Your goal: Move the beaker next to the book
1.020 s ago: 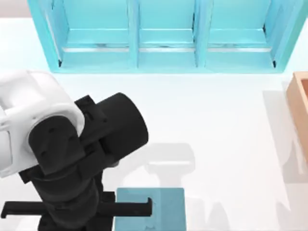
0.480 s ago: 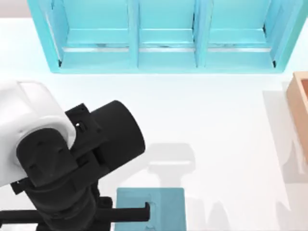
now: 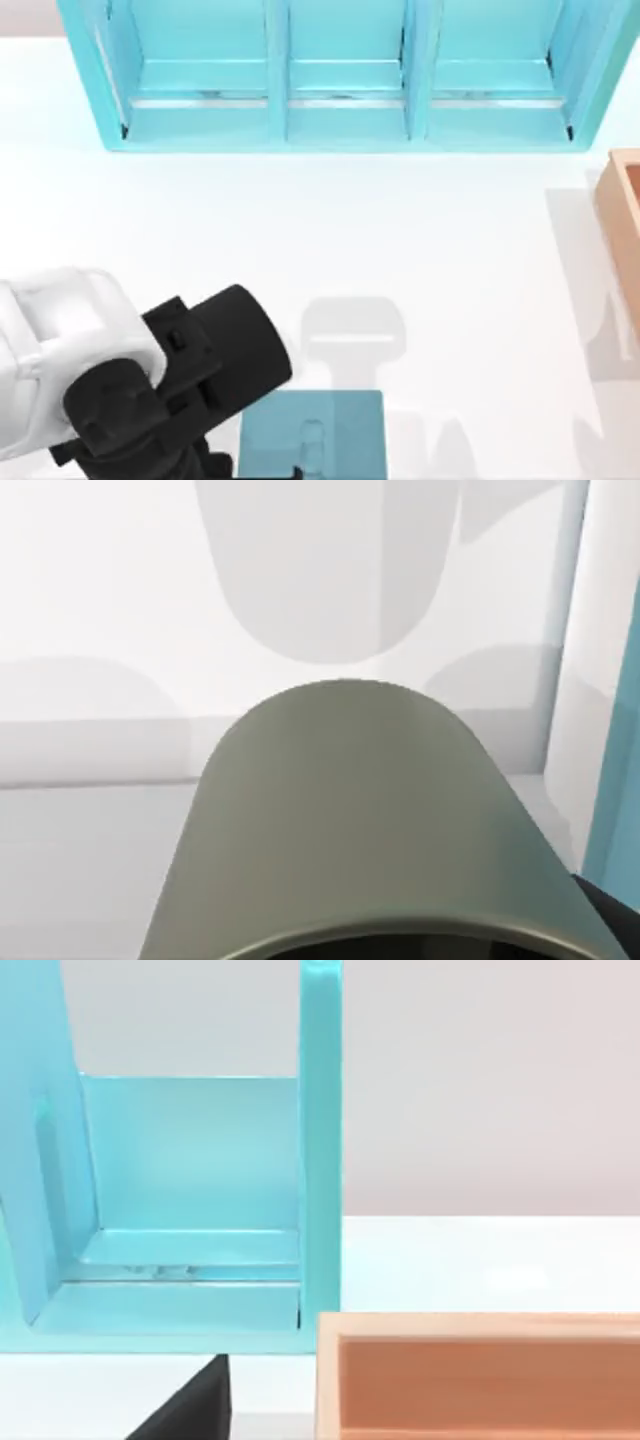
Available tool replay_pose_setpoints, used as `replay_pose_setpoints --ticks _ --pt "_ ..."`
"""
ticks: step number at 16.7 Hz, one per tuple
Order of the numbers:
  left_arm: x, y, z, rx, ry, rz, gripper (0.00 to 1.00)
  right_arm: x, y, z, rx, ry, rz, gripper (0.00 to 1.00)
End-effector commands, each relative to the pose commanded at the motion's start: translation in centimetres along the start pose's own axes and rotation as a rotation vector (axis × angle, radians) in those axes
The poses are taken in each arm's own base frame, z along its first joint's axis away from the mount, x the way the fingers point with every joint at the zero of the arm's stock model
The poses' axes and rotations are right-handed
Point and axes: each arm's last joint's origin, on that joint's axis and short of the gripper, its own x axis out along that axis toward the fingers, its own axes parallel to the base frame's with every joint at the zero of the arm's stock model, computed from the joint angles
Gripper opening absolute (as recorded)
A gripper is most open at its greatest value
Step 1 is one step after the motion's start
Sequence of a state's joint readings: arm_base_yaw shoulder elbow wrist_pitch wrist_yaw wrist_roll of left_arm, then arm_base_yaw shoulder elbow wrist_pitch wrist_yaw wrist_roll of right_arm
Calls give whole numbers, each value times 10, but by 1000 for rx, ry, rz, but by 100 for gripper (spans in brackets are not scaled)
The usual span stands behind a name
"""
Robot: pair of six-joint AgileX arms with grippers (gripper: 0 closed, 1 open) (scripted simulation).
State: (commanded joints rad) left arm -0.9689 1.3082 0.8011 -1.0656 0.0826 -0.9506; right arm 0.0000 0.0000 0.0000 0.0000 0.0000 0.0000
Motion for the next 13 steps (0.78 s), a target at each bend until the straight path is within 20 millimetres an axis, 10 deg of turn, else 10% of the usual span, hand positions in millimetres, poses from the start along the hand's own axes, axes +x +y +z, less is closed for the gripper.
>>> replay_pose_setpoints --ticks 5,13 --pt "3 1 0 0 0 -1 0 0 0 0 0 0 0 100" --pt "3 1 0 0 0 -1 60 0 0 0 0 0 0 100"
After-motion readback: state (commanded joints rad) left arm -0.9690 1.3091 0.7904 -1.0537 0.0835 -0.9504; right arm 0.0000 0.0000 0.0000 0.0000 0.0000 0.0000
